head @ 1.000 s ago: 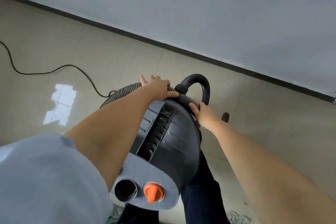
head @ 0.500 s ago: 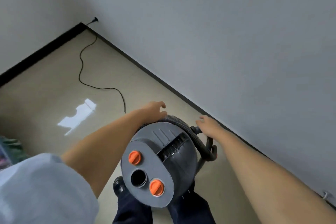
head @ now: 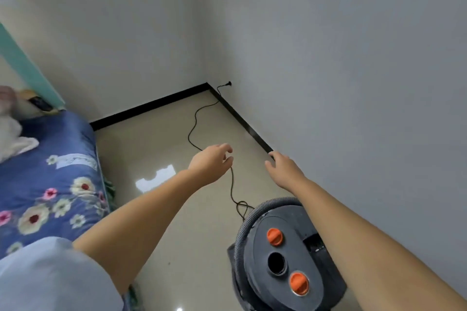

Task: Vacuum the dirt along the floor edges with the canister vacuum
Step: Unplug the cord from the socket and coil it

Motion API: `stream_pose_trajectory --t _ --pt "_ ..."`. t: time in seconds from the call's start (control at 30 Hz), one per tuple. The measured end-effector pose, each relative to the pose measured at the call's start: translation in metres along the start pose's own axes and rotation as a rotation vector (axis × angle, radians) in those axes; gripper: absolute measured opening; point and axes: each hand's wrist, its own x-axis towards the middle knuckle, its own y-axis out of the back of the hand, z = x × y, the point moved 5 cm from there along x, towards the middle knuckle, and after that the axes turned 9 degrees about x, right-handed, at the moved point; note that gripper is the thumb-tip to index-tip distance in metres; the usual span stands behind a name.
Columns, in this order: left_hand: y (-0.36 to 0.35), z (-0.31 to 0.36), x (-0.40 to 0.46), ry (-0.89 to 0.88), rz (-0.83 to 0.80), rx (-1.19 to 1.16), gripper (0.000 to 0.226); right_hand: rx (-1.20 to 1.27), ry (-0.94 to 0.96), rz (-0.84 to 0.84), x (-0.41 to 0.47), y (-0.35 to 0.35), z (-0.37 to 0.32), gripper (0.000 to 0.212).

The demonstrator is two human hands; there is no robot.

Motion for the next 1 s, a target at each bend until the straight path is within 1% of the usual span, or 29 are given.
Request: stream_pose_trajectory --t 0.2,0.37,0.43,0.57,0.7,0.87,1.0 --pt "0.042 -0.13 -0.049 0.09 0.029 0.015 0.033 -0.121 0.13 -0.001 0.013 -0.078 -0.13 0.04" --pt "0.065 -0.19 -0.043 0.135 0.132 -0.023 0.031 -0.185 0.198 -0.078 0.044 -0.116 -0.196 0.036" --pt "0.07 -0.206 -0.029 0.147 0.153 -0.032 0.031 -0.188 0.226 -0.078 0.064 -0.122 -0.212 0.035" --pt "0.081 -0.229 0.024 0.122 0.147 0.003 0.033 -0.204 0.229 -0.06 0.118 -0.122 -0.23 0.036" --pt "0.101 -0.249 0.108 0.076 0.123 0.039 0.035 -0.238 0.215 -0.057 0.194 -0.108 -0.253 0.037" --pt "0.141 -0.285 0.216 0.11 0.095 0.039 0.034 -0.249 0.212 -0.079 0.305 -0.083 -0.299 0.039" --pt "0.176 -0.325 0.281 0.131 0.117 0.017 0.032 -0.232 0.173 -0.106 0.384 -0.077 -0.337 0.038"
